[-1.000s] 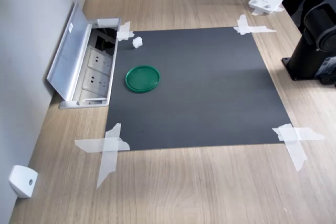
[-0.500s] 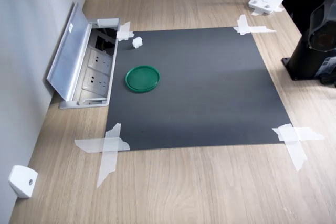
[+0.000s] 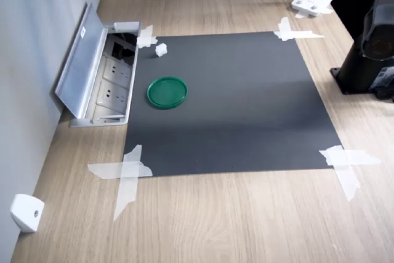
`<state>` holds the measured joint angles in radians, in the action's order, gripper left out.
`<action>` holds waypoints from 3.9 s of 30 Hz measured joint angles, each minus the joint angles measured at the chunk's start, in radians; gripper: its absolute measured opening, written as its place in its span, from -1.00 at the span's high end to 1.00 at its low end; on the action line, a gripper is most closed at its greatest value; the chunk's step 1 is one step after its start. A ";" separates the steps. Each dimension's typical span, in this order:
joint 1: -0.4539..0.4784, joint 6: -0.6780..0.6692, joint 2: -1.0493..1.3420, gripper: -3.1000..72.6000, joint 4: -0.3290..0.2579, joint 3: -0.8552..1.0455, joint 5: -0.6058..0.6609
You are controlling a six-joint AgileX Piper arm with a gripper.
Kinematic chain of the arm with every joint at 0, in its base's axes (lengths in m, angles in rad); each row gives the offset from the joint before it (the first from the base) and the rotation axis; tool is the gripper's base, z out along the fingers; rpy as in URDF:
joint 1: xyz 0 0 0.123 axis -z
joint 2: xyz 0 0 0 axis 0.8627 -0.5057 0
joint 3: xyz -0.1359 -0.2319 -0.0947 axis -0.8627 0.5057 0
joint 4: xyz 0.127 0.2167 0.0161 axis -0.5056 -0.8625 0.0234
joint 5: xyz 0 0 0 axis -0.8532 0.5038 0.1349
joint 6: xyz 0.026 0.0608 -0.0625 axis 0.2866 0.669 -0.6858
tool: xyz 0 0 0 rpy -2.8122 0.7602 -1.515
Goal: Grasp a white terminal and put it on the green lid.
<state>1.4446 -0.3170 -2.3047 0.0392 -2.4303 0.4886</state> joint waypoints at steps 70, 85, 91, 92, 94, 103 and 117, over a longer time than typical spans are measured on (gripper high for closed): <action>-0.097 -0.137 -0.306 0.69 0.036 0.158 -0.225; -0.318 -0.015 -0.044 0.69 0.059 0.034 -0.007; -0.394 0.070 -0.044 0.69 0.077 0.118 -0.013; -0.399 0.081 -0.044 0.69 0.080 0.144 -0.025; -0.400 0.100 -0.047 0.69 0.085 0.190 -0.073; -0.403 0.137 -0.128 0.69 0.130 0.277 -0.195; -0.446 0.173 -0.198 0.65 0.163 0.277 -0.220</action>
<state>0.9989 -0.1441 -2.5029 0.2020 -2.1534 0.2681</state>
